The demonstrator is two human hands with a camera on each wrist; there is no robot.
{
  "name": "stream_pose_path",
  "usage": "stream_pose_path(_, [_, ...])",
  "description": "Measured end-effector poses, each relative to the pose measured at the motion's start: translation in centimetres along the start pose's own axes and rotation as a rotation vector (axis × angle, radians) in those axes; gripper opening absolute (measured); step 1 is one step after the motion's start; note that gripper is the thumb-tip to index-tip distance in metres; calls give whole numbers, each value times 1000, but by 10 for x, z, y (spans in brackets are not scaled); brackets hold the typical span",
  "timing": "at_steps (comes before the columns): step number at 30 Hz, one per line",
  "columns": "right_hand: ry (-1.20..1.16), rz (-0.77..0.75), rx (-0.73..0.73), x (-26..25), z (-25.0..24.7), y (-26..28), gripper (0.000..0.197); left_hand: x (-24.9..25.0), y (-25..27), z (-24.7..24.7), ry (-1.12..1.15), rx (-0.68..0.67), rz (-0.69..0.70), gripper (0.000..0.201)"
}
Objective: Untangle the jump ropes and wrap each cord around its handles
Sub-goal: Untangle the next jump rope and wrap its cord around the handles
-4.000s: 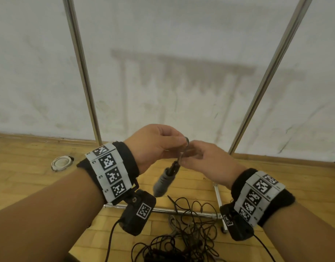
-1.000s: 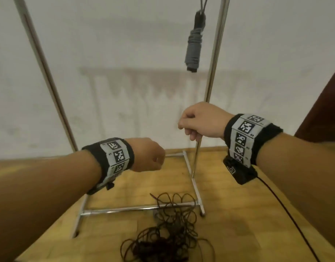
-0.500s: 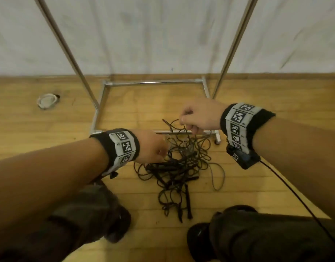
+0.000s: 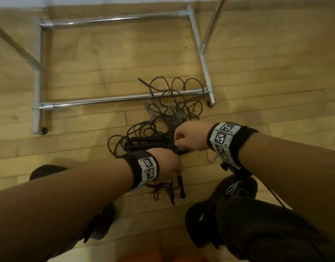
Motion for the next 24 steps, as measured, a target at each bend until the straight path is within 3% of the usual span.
stream_pose_path(9, [-86, 58, -35, 44, 29, -24, 22, 4, -53, 5, -144, 36, 10, 32])
stream_pose_path(14, [-99, 58, -53, 51, 29, -24, 24, 6, -45, 7, -233, -81, 14, 33])
stream_pose_path(16, [-108, 50, -33, 49, 23, -22, 25, 1, -30, -3, -143, -111, 10, 38])
stream_pose_path(19, [-114, 42, 4, 38, 10, -14, 24, -5, 8, -33, 28, 19, 51, 34])
stream_pose_path(24, [-151, -33, 15, 2, -21, 12, 16, -24, 78, -77, 473, 172, 6, 18])
Point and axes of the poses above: each hand's wrist, its own y-axis away from the middle knuckle, its own z-axis out of the palm, x = y × z, the point moved 7 cm from there along -y, towards the middle knuckle, and after that the axes turned 8 degrees about -z, right-handed, at the moved point
